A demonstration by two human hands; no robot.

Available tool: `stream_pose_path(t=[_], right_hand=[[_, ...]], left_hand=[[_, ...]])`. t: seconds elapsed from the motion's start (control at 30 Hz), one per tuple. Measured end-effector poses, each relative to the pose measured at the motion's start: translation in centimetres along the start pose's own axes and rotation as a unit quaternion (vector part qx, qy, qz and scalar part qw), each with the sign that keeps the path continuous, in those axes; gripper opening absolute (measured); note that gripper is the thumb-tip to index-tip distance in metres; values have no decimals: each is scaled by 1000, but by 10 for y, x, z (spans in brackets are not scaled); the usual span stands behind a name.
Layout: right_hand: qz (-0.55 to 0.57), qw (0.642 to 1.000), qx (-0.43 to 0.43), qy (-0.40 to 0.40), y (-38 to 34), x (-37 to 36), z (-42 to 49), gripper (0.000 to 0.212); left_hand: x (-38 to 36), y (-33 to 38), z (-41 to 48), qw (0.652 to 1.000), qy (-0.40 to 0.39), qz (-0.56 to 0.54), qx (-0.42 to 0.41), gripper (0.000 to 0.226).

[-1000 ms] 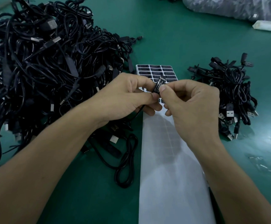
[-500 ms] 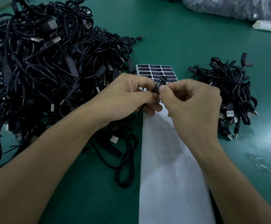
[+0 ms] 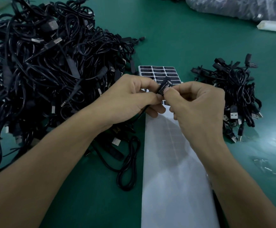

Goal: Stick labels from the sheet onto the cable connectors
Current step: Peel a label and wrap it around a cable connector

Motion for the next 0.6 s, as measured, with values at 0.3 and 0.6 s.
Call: stream_pose_path(t=[0.3,0.6], right_hand=[[-25,998,51,9,-8,0,-3,28],[6,1000,8,21,2,2,2,22]], left_hand=[[0,-1,-1,1000,-15,9,13,9],[1,-2,-2,1000,-27,5,16,9]])
Point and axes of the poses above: each hand's wrist, its own z-axis towards the middle knuckle, its own x-axis out of the back of the hand, y = z × x, the point moved 7 cm from there along z, towards the middle knuckle, and after that the axes turned 6 degrees about -x, right-handed, at the moved point
